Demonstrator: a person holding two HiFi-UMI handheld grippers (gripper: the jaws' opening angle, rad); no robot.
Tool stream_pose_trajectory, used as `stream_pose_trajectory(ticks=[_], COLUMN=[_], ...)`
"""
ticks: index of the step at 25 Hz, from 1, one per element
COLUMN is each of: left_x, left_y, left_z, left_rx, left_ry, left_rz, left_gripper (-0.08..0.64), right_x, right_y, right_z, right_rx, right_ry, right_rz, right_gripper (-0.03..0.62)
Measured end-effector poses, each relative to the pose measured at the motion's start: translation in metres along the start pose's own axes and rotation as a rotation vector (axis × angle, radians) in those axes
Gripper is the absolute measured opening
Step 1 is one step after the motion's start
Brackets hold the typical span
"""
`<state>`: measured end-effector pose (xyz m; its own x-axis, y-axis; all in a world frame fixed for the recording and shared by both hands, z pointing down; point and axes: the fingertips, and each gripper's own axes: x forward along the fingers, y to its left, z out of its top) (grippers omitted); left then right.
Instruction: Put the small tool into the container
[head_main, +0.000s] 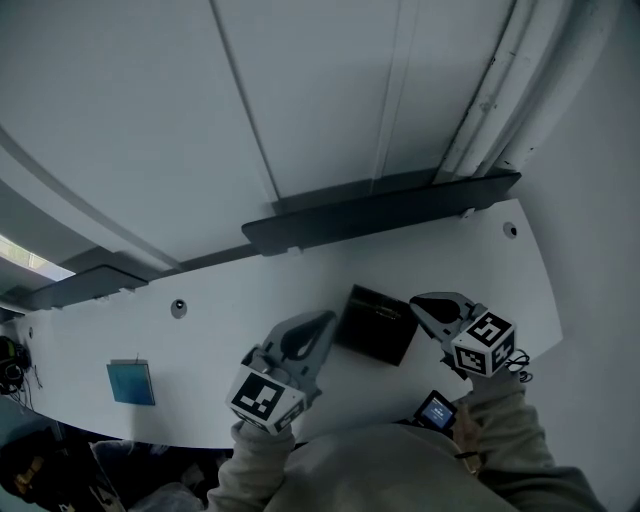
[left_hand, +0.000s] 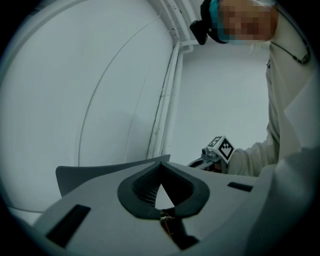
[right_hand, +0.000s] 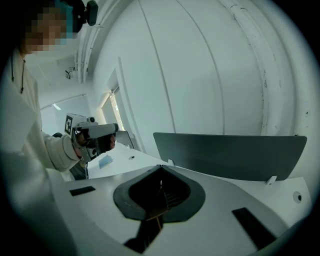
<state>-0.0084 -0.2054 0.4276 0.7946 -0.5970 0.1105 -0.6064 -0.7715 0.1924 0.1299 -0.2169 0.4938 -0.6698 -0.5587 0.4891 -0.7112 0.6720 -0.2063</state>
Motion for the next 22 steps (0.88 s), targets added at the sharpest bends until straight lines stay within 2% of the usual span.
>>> stream_pose_trajectory(ticks=[5, 9, 13, 22], left_x=[-0.002, -0.007, -0.01, -0.019], left_y=[-0.003, 0.002, 0.007, 0.008], left_z=[-0.009, -0.01, -0.009, -0.015], left_rx=[-0.007, 0.01, -0.015, -0.029], left_ry=[0.01, 0.011, -0.006, 0.023], left_rz=[-0.005, 0.012, 0.013, 0.026], left_gripper=[0.002, 0.002, 0.002, 0.002], right_x=[0.007, 0.01, 0.02, 0.047], right_y=[-0.004, -0.008, -0.013, -0.023], right_z=[-0.01, -0.003, -0.008, -0.042], right_rx=[0.019, 0.024, 0.004, 0.0], right_ry=[0.016, 0.004, 0.039, 0.123], right_rz=[-0.002, -0.008, -0.015, -0.013], right_gripper=[0.021, 0.021, 0.021, 0.022])
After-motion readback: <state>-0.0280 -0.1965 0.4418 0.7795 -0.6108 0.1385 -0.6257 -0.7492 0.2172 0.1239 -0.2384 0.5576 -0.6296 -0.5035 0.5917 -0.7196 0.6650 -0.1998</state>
